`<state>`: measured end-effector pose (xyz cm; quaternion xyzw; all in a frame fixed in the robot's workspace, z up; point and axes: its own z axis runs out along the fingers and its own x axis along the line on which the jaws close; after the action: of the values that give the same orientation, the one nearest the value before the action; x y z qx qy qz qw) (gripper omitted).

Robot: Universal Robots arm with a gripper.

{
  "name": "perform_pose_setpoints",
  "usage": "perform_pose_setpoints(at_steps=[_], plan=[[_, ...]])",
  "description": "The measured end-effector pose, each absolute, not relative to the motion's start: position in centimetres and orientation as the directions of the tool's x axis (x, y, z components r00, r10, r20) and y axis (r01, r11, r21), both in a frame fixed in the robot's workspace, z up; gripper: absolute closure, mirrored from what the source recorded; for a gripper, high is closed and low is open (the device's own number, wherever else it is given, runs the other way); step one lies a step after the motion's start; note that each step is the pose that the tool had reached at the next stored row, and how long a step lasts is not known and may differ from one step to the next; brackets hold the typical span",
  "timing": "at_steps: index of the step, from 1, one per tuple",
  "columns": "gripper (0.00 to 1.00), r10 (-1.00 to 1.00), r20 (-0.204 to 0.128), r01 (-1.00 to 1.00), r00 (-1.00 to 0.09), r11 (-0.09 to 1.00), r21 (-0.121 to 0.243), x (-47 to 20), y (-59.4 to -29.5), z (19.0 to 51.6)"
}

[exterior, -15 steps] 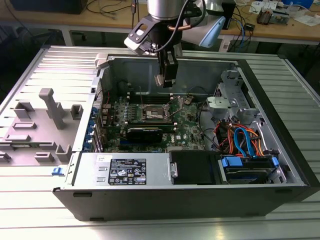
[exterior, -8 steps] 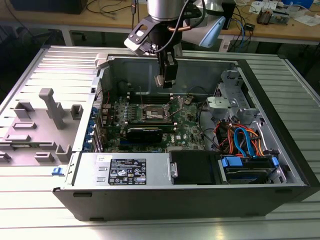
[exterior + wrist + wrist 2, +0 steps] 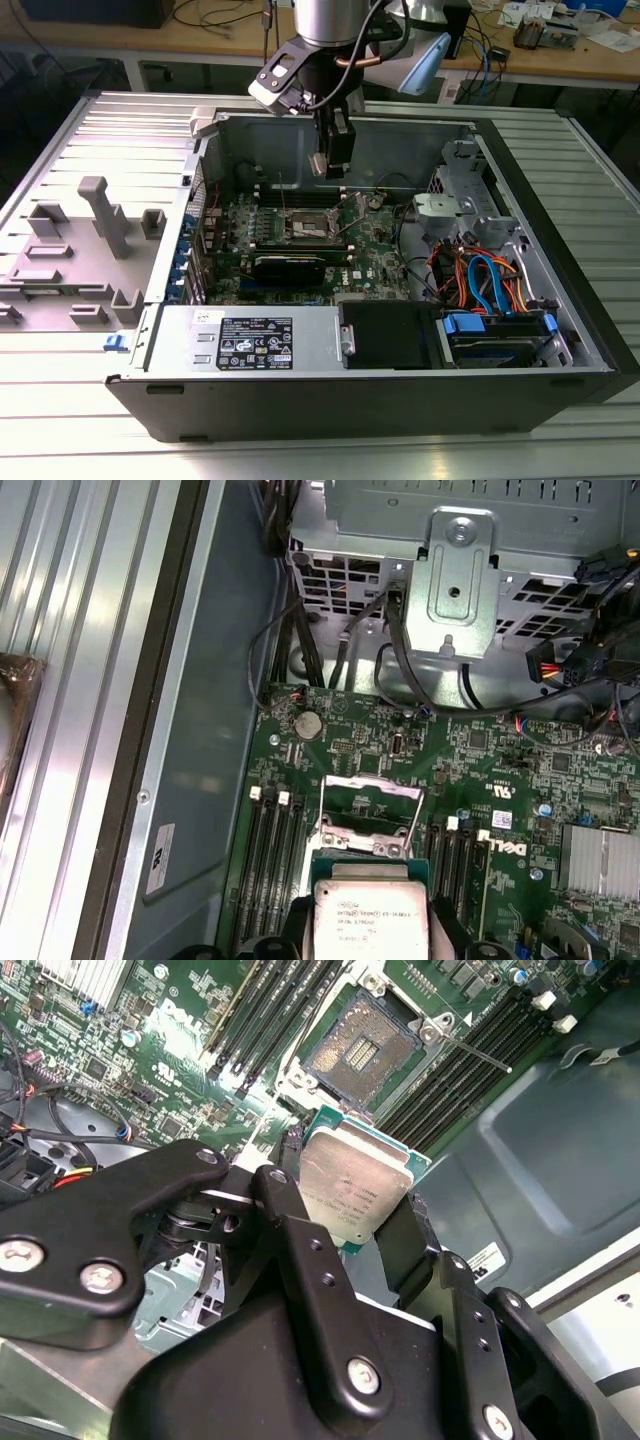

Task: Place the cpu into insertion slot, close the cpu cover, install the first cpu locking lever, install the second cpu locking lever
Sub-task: 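Place the cpu into insertion slot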

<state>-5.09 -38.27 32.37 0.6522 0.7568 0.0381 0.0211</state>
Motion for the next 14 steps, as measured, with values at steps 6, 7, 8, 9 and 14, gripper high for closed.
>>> perform_pose_setpoints(at_steps=[6, 7, 8, 9, 14], plan=[[0.45, 0.991, 0.018, 0.988, -0.133, 0.131, 0.085, -5.09, -38.27, 32.32], [0.45, 0.991, 0.018, 0.988, -0.131, 0.129, 0.085, -5.09, -38.27, 32.32], [0.45, 0.991, 0.018, 0.988, -0.131, 0.129, 0.085, -5.09, -38.27, 32.32], [0.45, 0.991, 0.018, 0.988, -0.131, 0.129, 0.085, -5.09, -38.27, 32.32], [0.45, 0.991, 0.018, 0.988, -0.131, 0.129, 0.085, -5.09, -38.27, 32.32]])
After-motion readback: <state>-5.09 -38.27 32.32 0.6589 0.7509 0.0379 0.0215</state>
